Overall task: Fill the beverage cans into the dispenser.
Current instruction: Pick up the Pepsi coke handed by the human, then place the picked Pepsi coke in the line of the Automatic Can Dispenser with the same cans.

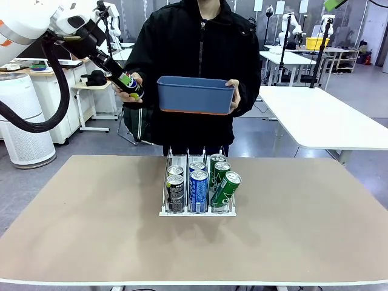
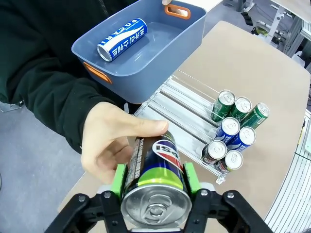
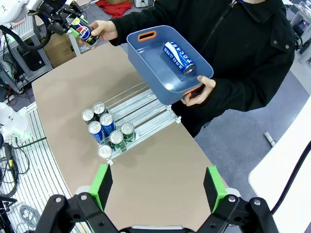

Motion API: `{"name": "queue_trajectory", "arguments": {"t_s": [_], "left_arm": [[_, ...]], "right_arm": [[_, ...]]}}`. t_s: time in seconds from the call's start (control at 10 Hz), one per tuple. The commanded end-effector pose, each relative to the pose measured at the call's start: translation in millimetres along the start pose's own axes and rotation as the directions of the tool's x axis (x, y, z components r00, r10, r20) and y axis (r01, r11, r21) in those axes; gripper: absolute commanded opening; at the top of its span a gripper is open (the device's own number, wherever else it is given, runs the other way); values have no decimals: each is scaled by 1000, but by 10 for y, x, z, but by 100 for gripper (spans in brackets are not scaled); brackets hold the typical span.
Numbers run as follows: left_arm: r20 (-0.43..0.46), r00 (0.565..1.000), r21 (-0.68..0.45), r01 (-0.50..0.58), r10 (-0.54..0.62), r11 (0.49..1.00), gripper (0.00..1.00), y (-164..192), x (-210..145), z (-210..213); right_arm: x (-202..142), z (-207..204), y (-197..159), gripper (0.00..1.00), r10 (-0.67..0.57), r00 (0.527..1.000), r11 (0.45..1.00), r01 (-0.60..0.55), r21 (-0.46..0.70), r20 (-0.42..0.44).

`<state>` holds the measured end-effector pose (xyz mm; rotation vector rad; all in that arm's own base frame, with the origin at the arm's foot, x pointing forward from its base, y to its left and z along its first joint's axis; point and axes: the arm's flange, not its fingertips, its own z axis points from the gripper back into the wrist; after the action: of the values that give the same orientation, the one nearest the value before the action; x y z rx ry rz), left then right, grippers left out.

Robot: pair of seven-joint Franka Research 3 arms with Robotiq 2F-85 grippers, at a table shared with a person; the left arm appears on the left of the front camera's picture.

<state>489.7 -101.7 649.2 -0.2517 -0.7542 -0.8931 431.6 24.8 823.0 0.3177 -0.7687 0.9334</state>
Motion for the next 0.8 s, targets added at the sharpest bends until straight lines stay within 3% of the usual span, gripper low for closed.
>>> {"name": "queue_trajectory", "arguments": {"t_s": [0.0, 0.7], "left_arm": [[-17, 1000, -3, -9, 8, 1000, 0, 2, -10, 10], [-2, 1000, -2, 0, 0, 1000, 1, -4, -1, -3]], "right_arm": [[-13, 1, 21, 100, -5, 1000, 1000, 5, -1, -7], [-13, 1, 21, 100, -5, 1000, 1000, 5, -1, -7]]}}
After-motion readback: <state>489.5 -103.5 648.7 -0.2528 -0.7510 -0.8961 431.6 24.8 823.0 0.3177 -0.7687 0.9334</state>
